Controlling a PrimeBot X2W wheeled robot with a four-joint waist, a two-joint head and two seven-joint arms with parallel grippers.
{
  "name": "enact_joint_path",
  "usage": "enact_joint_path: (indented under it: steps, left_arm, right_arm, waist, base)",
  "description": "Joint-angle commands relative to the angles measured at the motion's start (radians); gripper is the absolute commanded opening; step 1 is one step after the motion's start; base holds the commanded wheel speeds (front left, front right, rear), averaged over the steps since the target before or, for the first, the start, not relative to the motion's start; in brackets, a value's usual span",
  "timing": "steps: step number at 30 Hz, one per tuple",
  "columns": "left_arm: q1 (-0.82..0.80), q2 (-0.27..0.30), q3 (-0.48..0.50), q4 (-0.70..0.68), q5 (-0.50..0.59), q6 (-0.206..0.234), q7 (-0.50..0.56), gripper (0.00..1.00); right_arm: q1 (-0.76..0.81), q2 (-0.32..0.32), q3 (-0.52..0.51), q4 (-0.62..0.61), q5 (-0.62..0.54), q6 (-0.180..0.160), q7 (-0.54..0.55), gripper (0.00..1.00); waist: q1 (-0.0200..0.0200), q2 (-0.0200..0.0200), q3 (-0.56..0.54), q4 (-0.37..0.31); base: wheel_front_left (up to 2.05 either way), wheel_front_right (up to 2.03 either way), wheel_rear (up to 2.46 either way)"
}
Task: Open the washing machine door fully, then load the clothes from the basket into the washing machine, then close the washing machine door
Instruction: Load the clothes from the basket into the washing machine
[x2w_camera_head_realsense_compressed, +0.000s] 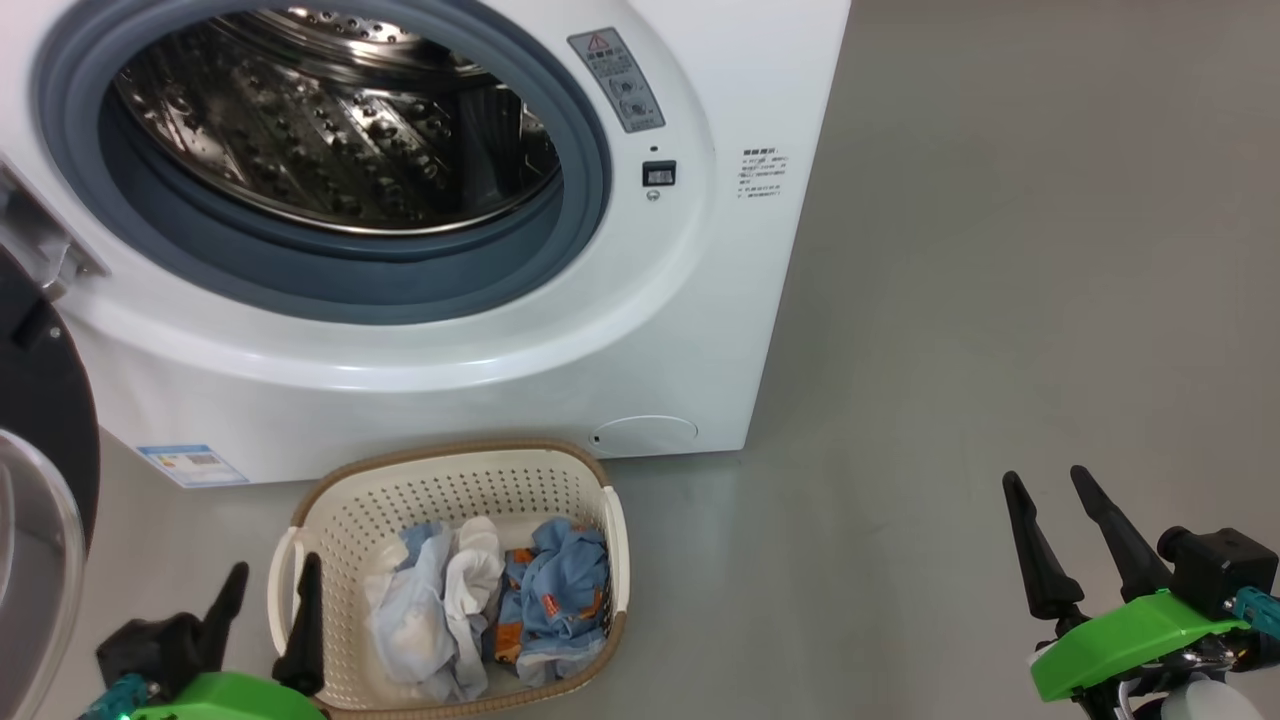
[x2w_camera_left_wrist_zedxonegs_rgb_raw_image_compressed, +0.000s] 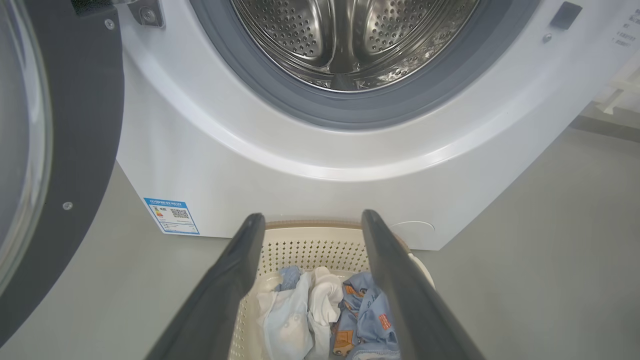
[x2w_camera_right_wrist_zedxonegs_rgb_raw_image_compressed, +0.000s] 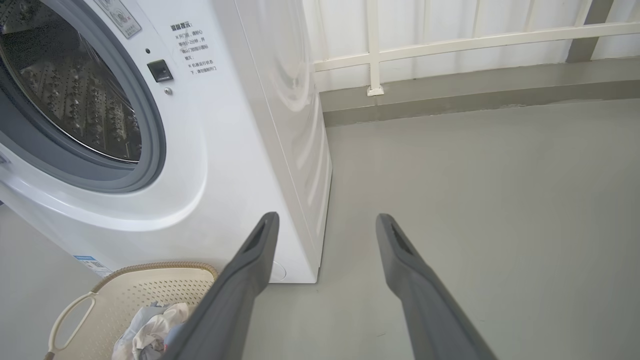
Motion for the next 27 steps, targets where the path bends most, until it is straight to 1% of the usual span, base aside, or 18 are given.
enact_joint_path:
  steps: [1, 10, 19, 27]
  left_arm:
    - [-0.036, 0.018, 0.027, -0.011, 0.008, -0.002, -0.006, 1.00]
    - [-0.075, -0.013, -0.008, 0.066, 0.023, -0.002, -0.006, 1.00]
    - [-0.149, -0.018, -0.054, 0.159, 0.014, -0.002, -0.006, 1.00]
    - [-0.265, -0.017, -0.098, 0.287, 0.012, -0.002, -0.006, 1.00]
  right_arm:
    - [-0.027, -0.008, 0.026, -0.027, -0.004, 0.002, -0.012, 1.00]
    - [-0.051, 0.001, 0.041, -0.038, -0.004, 0.002, -0.012, 1.00]
    - [-0.091, 0.007, 0.051, -0.049, -0.005, 0.002, -0.012, 1.00]
    - [-0.136, 0.012, 0.053, -0.061, -0.006, 0.002, -0.012, 1.00]
  waist:
    - [0.0000, 0.0000, 0.008, -0.001]
    - [0.0000, 0.0000, 0.070, -0.006]
    - [0.0000, 0.0000, 0.152, -0.016]
    - [0.0000, 0.0000, 0.249, -0.020]
  base:
    - [0.00, 0.00, 0.00]
    - [0.00, 0.00, 0.00]
    - [0.00, 0.00, 0.00]
    - [0.00, 0.00, 0.00]
